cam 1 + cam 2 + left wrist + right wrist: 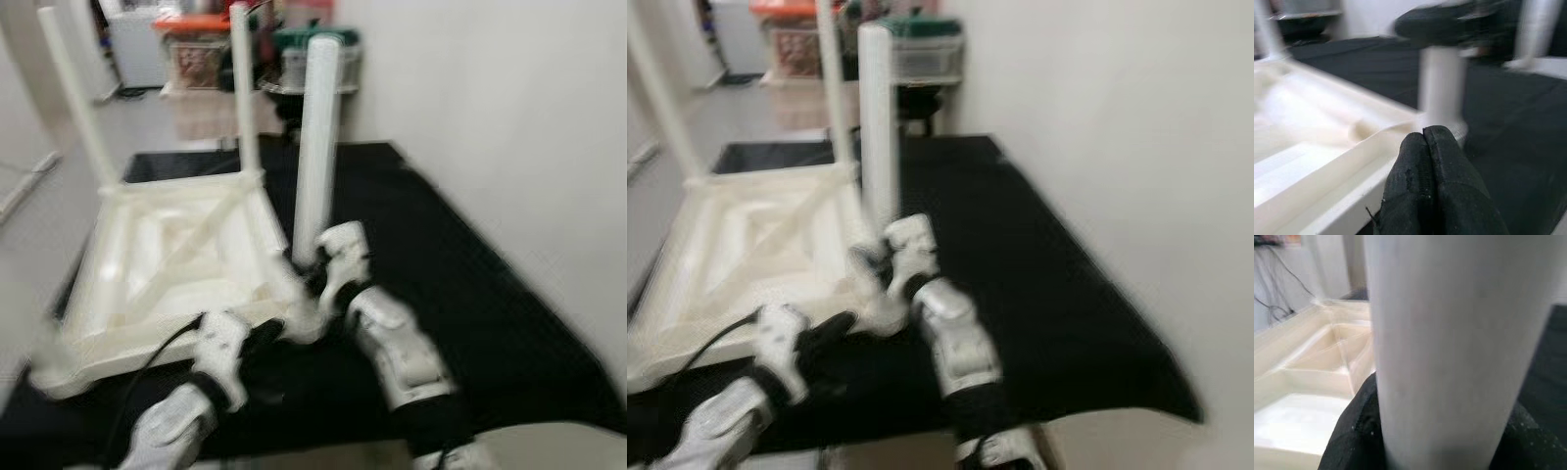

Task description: Building children table

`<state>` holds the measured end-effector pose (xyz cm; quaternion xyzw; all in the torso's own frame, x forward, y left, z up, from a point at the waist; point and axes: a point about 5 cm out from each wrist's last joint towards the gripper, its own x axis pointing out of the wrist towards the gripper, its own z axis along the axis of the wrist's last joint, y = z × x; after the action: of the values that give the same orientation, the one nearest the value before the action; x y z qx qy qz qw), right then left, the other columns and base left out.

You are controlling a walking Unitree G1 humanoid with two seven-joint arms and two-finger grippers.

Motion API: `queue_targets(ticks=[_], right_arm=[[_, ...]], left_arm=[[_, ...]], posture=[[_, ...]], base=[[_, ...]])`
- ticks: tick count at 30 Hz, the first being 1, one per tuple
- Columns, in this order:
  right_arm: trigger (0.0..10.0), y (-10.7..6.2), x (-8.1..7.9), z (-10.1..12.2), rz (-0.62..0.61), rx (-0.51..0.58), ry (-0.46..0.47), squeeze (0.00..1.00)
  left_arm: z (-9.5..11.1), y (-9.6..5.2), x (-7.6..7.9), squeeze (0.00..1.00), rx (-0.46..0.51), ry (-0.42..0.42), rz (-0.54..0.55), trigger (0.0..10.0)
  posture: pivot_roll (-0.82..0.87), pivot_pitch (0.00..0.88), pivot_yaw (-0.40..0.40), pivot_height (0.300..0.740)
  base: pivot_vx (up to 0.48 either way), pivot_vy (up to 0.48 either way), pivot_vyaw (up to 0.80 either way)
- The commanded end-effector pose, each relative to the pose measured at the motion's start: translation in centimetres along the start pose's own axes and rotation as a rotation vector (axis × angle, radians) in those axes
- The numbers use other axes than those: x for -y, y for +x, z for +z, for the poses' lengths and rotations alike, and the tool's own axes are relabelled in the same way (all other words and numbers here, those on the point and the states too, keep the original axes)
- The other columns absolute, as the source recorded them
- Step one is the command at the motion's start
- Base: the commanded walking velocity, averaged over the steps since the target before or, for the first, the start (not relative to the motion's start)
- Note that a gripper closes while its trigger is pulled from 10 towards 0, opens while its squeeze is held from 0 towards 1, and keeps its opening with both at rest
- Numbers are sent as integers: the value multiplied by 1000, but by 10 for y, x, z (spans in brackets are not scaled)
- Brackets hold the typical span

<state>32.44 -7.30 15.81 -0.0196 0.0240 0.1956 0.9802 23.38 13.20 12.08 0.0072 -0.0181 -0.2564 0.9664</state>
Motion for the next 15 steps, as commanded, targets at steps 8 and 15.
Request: queue_targets(ticks=[8, 15], right_arm=[[392, 6, -21, -20, 186, -108, -55, 0], [10000, -2, -50, -11, 376, -88, 27, 1000]], left_arm=[[0, 3, 0, 0, -4, 0, -15, 10000], [1, 4, 1, 0, -2, -2, -13, 10000]], posture=[[28, 0, -40, 740], [28, 0, -40, 740]], base=[[0, 0, 0], [0, 0, 0]])
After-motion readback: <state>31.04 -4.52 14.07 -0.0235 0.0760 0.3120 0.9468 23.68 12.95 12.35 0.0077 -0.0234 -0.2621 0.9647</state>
